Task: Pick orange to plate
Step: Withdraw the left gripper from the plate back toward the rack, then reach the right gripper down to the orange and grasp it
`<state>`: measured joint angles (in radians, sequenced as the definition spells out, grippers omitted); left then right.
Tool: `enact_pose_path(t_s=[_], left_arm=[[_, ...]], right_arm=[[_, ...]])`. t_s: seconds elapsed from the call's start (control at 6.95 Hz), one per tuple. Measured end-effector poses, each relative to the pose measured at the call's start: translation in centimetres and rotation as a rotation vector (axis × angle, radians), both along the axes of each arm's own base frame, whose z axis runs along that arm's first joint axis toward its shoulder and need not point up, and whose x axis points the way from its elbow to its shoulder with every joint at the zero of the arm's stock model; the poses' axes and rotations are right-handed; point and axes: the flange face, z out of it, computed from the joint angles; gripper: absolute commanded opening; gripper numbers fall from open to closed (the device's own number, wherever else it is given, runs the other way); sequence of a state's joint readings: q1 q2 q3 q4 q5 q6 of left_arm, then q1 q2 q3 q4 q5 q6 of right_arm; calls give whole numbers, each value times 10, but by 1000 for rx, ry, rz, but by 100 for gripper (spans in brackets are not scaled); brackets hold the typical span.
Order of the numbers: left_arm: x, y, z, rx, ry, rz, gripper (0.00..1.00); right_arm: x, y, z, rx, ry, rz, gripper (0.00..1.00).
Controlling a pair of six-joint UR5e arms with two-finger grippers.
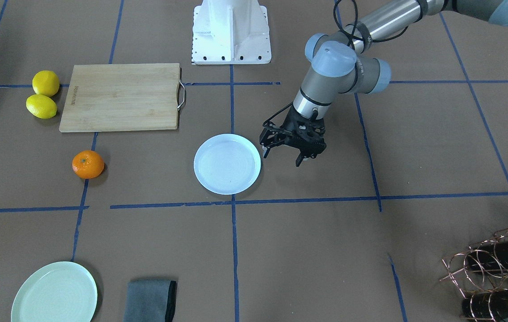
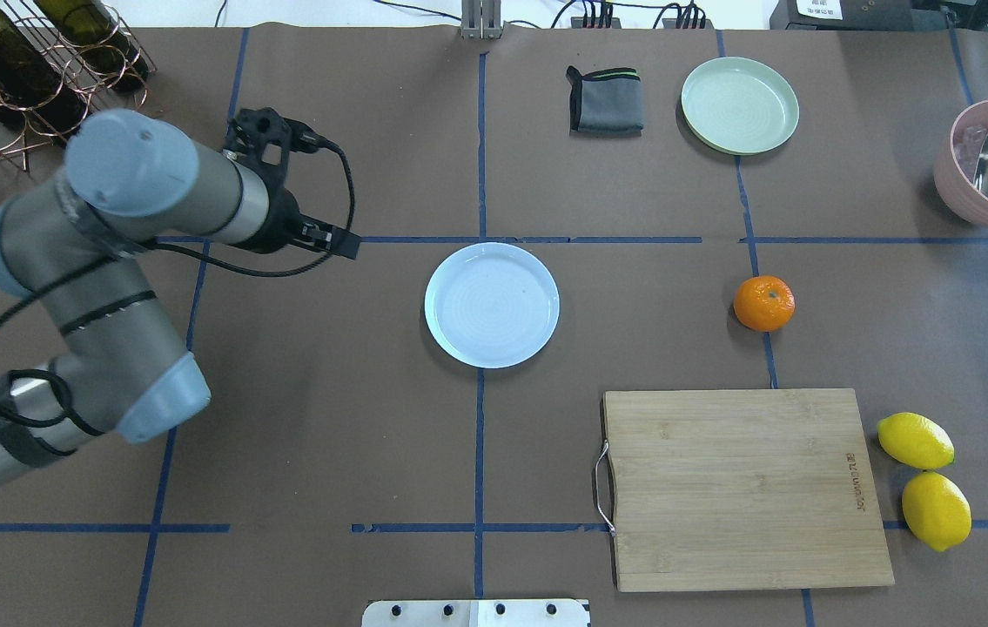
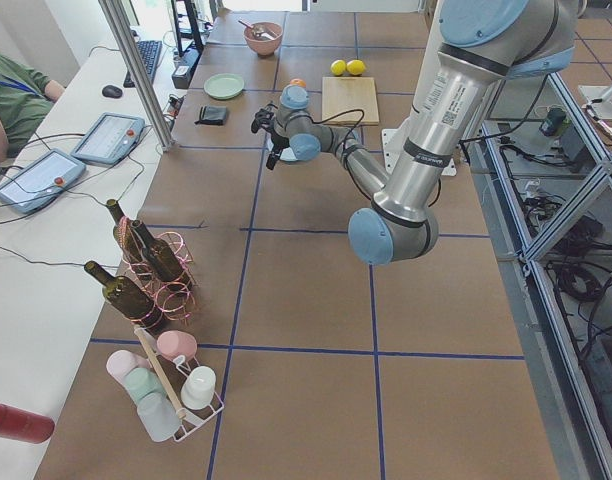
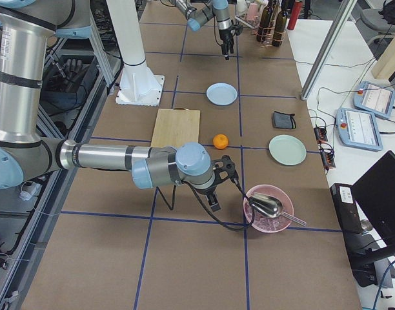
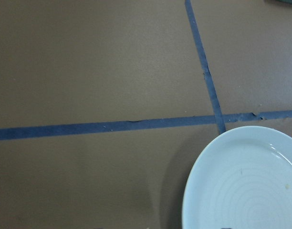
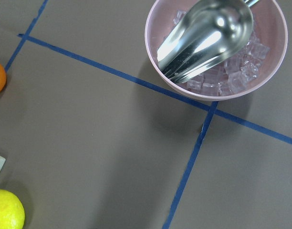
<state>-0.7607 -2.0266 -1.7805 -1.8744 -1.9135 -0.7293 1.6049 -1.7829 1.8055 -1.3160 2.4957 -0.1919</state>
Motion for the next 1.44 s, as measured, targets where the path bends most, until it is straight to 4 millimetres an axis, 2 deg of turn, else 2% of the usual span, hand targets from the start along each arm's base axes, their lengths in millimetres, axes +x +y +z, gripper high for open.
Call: enact_pose_path(t_s=[0.14, 0.29, 0.43, 0.58, 0.72, 0.86, 1.01, 1.15, 1.3, 1.44], left_arm=[[-60, -15, 14, 41, -52, 39, 100], [-131, -29, 48, 20, -61, 82, 100], [-195, -32, 93, -38, -39, 112, 100], [-259, -24, 145, -86, -31, 113, 100], [-308, -13, 191, -94, -50, 110, 100], [-354, -2, 245, -84, -89, 123, 100], [-392, 16, 298, -99, -119, 128, 100], [-427, 43, 346, -150, -131, 107, 100], [-447, 67, 375, -196, -134, 83, 100], [-458, 86, 393, -232, -132, 64, 100]], right_arm=[[-15, -9, -14, -17, -8, -2, 100], [-32, -22, -32, -27, -16, -3, 100], [-46, -35, -50, -26, -25, -8, 100], [-68, -52, -72, -29, -39, -16, 100], [-93, -67, -94, -36, -46, -23, 100], [-119, -81, -115, -43, -42, -23, 100], [-138, -89, -129, -45, -36, -24, 100], [-149, -94, -137, -45, -32, -25, 100], [-158, -96, -142, -50, -27, -22, 100], [-175, -99, -148, -59, -12, -15, 100]])
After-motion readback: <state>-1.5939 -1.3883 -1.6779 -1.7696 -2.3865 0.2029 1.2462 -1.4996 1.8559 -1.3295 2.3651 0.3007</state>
